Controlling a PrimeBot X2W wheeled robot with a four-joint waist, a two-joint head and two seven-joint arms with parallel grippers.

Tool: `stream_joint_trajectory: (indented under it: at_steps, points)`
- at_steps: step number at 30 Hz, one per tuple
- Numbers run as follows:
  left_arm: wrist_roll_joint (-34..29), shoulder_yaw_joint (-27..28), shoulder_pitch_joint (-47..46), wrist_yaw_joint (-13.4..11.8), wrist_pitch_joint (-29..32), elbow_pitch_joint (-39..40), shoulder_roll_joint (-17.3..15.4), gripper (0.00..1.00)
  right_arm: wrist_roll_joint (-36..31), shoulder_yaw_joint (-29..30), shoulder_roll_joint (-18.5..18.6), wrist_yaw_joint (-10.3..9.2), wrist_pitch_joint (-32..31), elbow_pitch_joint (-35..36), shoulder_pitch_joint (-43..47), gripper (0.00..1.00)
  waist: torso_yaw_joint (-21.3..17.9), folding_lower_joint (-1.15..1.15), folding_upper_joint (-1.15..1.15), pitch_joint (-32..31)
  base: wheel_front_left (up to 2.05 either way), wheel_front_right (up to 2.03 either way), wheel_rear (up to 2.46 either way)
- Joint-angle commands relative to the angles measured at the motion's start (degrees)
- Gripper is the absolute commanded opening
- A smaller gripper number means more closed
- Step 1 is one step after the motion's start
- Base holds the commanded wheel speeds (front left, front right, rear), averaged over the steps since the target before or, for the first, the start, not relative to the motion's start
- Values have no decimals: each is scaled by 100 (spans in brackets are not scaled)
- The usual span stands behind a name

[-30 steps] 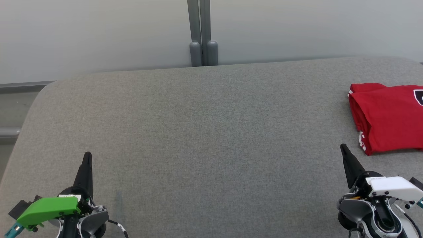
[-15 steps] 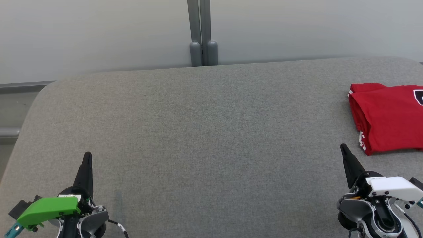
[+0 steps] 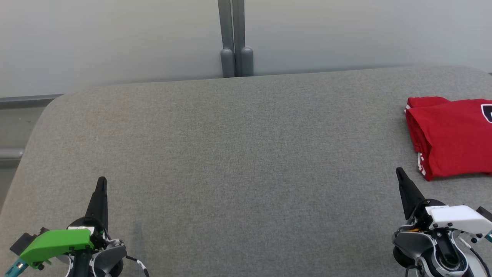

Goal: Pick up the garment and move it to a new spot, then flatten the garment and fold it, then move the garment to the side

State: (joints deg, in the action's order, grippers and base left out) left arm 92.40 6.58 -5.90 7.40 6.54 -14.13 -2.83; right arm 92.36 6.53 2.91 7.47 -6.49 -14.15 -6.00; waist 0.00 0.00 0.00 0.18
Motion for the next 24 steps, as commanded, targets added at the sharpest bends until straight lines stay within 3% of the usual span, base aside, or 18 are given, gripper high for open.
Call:
stream_joint_trajectory:
  at_steps: [1, 24]
  points:
    - [3, 15, -69, 35, 19, 15, -4, 0, 12, 12, 6, 4, -25, 29, -37, 0, 0, 0, 0, 0, 0, 0, 0]
    - [3, 14, -69, 35, 18, 15, -4, 0, 8, 14, 4, 4, -28, 29, -38, 0, 0, 0, 0, 0, 0, 0, 0]
